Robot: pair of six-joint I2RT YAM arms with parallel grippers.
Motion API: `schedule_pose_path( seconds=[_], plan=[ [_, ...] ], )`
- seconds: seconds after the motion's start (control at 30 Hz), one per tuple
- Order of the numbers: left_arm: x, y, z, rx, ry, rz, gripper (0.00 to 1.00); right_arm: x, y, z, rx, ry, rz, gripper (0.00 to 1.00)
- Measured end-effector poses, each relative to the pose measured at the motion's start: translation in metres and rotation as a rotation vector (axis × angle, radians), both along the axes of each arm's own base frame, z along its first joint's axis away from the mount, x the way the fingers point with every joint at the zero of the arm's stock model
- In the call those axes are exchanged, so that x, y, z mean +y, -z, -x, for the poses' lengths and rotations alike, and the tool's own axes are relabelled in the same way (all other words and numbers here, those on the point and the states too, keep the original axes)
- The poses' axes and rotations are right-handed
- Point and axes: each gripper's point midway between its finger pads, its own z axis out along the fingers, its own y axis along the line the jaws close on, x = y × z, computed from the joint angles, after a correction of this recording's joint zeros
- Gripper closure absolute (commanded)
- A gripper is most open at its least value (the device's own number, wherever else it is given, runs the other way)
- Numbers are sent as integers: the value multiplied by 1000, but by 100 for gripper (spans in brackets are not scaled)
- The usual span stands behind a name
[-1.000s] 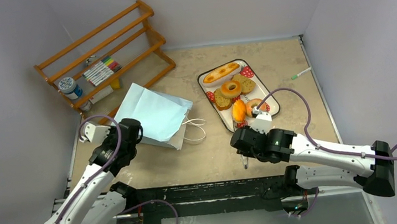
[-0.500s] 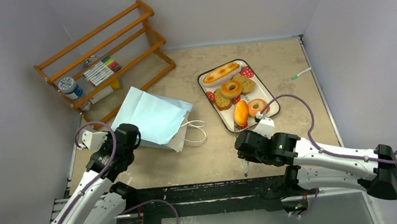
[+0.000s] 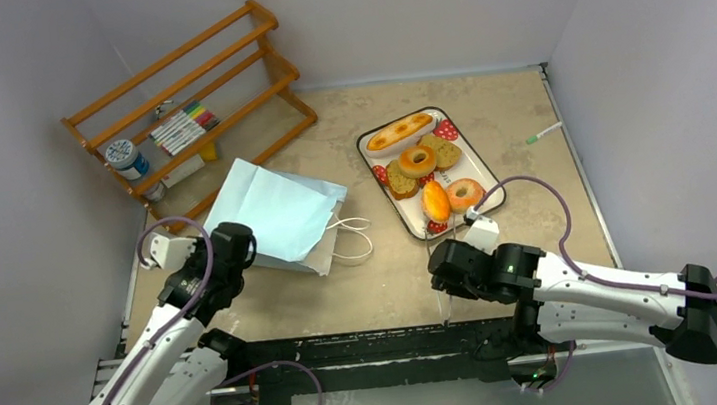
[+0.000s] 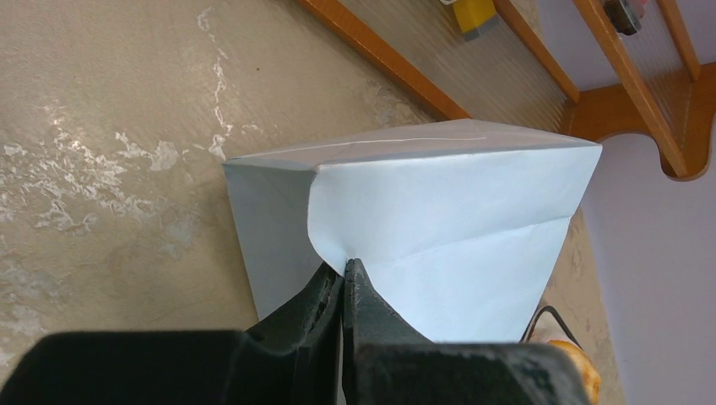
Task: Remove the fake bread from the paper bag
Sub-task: Place the fake bread in the container.
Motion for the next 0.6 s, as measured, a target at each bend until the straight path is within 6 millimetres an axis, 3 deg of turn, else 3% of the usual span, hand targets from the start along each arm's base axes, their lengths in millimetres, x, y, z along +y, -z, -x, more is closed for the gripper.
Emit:
schedule_pose_path(
  seconds=[0.2, 0.37, 0.6],
  plan=[
    [1, 1, 0, 12, -5, -14, 100, 3, -2, 0, -3, -19, -10, 57],
    [5, -10, 0, -8, -17, -21, 100, 11, -2, 9, 8, -65, -19, 76],
    [15, -28, 5, -60, -50, -29, 100, 35, -8, 27, 27, -165, 1, 73]
  ],
)
